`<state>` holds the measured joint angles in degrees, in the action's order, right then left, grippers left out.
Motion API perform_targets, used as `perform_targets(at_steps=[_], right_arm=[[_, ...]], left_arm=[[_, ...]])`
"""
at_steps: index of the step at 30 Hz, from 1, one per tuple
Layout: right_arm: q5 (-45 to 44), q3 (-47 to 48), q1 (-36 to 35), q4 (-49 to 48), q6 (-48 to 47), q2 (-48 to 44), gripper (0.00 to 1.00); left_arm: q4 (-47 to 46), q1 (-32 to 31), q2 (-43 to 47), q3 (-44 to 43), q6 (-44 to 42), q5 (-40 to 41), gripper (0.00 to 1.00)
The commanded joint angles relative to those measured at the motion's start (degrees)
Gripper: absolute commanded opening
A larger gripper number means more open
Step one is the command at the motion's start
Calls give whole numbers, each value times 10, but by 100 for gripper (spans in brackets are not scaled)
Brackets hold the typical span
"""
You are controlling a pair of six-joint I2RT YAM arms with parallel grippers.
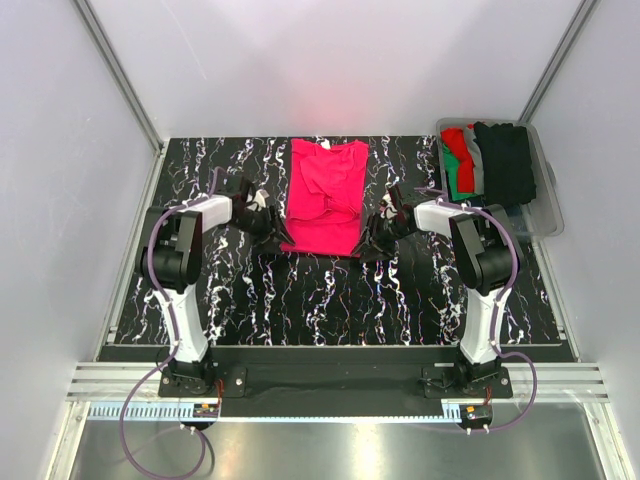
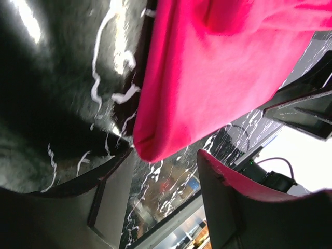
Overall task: Fold and stack the t-shirts
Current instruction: Fold the tshirt
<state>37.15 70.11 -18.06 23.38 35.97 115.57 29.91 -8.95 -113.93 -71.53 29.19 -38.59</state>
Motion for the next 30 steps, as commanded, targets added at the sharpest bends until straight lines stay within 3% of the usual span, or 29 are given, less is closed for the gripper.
perform_targets(at_steps=[1, 8, 13, 15, 17, 19, 30], right_arm=[[-2, 15, -5, -11, 9, -5, 46], [-19, 29, -4, -25, 8, 12, 45], [-21, 45, -4, -30, 10, 27, 37], [-10, 43, -5, -41, 17, 32, 30], [-2, 34, -5, -48, 24, 23, 10], [-3, 24, -2, -48, 24, 11, 0], [24, -40, 16, -4, 24, -174, 0]], left_arm=[[-15, -5, -16, -30, 2, -5, 56], [-14, -9, -23, -30, 3, 2, 53], [-13, -9, -19, -28, 3, 8, 42], [-14, -10, -17, -28, 1, 8, 33], [-15, -11, -14, -31, 0, 8, 15], [-13, -10, -8, -34, -3, 10, 0], [15, -12, 112, -41, 1, -17, 0]])
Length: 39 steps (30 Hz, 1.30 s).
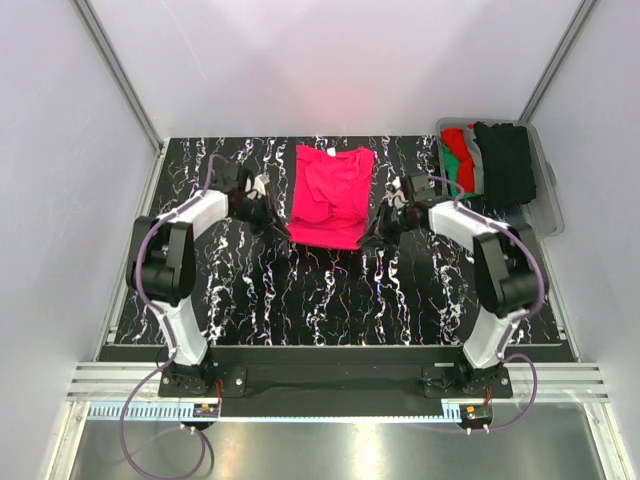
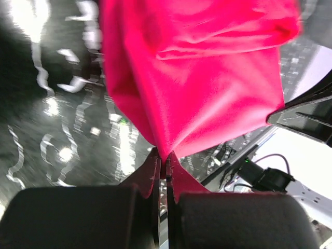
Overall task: Fold and stack the t-shirts
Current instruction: Fold the tshirt
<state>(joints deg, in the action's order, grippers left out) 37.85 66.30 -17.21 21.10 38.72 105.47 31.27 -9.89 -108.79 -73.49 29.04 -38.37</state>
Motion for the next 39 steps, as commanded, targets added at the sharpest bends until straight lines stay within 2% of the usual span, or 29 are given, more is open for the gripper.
perform_targets(at_steps=[1, 12, 19, 27, 33, 39], right_arm=[[17, -3, 10, 24, -7, -83, 0], [6, -17, 19, 62, -29, -166, 0], [9, -35, 49, 61, -25, -163, 0], [9, -6, 70, 51, -25, -149, 0], [7, 17, 81, 6, -40, -94, 0], [-3, 143, 93, -7, -79, 27, 0]], left_arm=[[2, -4, 74, -20, 3, -21, 0], [0, -36, 126, -13, 5, -8, 0], [0, -42, 107, -45, 1, 0, 0], [-3, -53, 87, -88, 1, 0, 0], [-10, -53, 18, -141, -9, 6, 0], [-22, -42, -66, -248, -27, 25, 0]])
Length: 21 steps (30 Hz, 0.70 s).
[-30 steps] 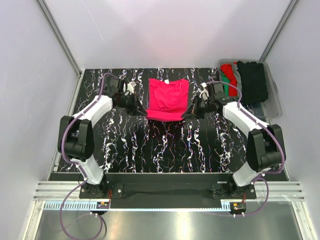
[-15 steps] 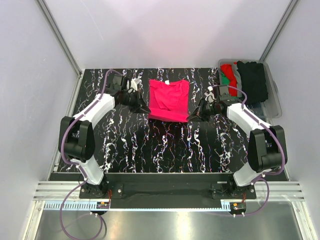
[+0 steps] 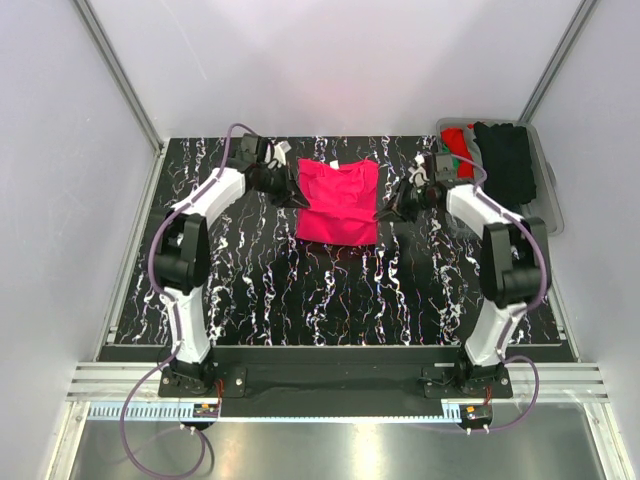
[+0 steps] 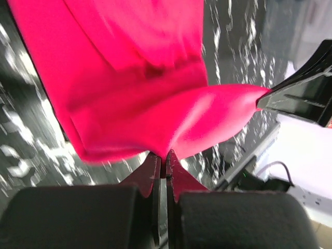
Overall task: Fold and stack the t-shirts
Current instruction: Fold the tshirt
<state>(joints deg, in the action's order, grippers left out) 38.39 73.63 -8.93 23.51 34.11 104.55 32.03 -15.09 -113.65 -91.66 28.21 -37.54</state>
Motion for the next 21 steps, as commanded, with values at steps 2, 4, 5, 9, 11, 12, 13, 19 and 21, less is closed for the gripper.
perform_targets(at_steps=[2, 4, 5, 9, 11, 12, 13, 19, 21], right_arm=[[-9, 148, 17, -33, -38, 94, 0], [-9, 235, 24, -33, -48, 158, 0], [-13, 266, 25, -33, -54, 179, 0], [-10, 433, 33, -50, -55, 305, 1], [-10, 536, 32, -70, -58, 387, 11], [-14, 562, 31, -80, -51, 409, 36], [-24, 602, 30, -96, -53, 442, 43], [-19, 560, 23, -100, -94, 384, 50], [8, 523, 22, -100, -83, 355, 51]], left_arm=[[-32, 18, -56, -129, -31, 22, 0], [-35, 27, -106, -177, -32, 28, 0], [-40, 28, -125, -226, -40, 34, 0], [-77, 31, -222, -348, -57, 62, 0], [-95, 30, -270, -396, -54, 88, 17], [-117, 29, -293, -408, -54, 116, 40], [-126, 27, -300, -415, -59, 129, 41], [-109, 19, -279, -412, -78, 199, 75], [-87, 21, -251, -381, -100, 173, 78]])
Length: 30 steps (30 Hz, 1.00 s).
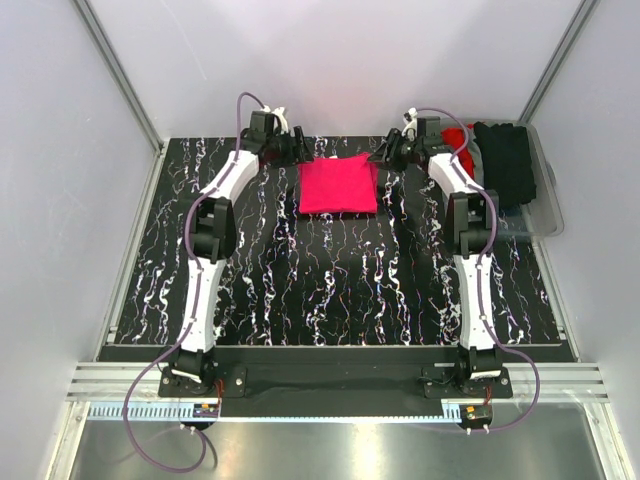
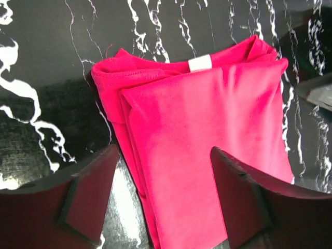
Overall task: Fold and stack the t-shirts
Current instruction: Fold the tshirt, then neatly place the folded tshirt to the corner
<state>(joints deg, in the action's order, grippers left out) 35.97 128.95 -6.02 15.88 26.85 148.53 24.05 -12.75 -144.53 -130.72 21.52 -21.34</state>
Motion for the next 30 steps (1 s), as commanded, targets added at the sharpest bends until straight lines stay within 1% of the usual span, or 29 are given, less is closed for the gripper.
perform_targets(at_steps=[1, 4, 5, 7, 11, 14, 21, 22, 24, 25, 27, 28, 29, 30], right_arm=[[51, -59, -7, -25, -6, -106, 50], [66, -106, -7, -31, 12, -129, 50], [68, -115, -7, -33, 16, -130, 50], [75, -132, -7, -35, 15, -122, 50], [75, -142, -10, -36, 20, -105, 50], [75, -141, -14, -35, 23, -98, 50], [73, -151, -23, -36, 27, -106, 49], [73, -162, -23, -36, 28, -111, 49], [73, -178, -22, -36, 28, -119, 49], [74, -183, -23, -36, 27, -122, 49], [74, -193, -23, -36, 24, -126, 49], [73, -200, -23, -35, 22, -127, 49], [73, -203, -23, -35, 22, -129, 49], [72, -207, -23, -35, 21, -132, 49]], left_arm=[[1, 1, 64, 20, -37, 1, 81], [13, 15, 77, 63, -15, -57, 81], [11, 18, 75, 83, -5, -83, 81], [3, 26, 65, 98, 11, -109, 80], [-15, 33, 44, 124, 52, -126, 78], [-30, 33, 27, 121, 70, -135, 77], [-80, 26, -25, 111, 128, -175, 69], [-86, 24, -30, 111, 140, -180, 65], [-101, 18, -44, 108, 150, -189, 60], [-103, 15, -47, 104, 159, -189, 54], [-117, 12, -58, 99, 169, -194, 49], [-120, 9, -60, 96, 173, -194, 44], [-123, 7, -63, 91, 173, -193, 32], [-124, 6, -66, 88, 174, -193, 25]])
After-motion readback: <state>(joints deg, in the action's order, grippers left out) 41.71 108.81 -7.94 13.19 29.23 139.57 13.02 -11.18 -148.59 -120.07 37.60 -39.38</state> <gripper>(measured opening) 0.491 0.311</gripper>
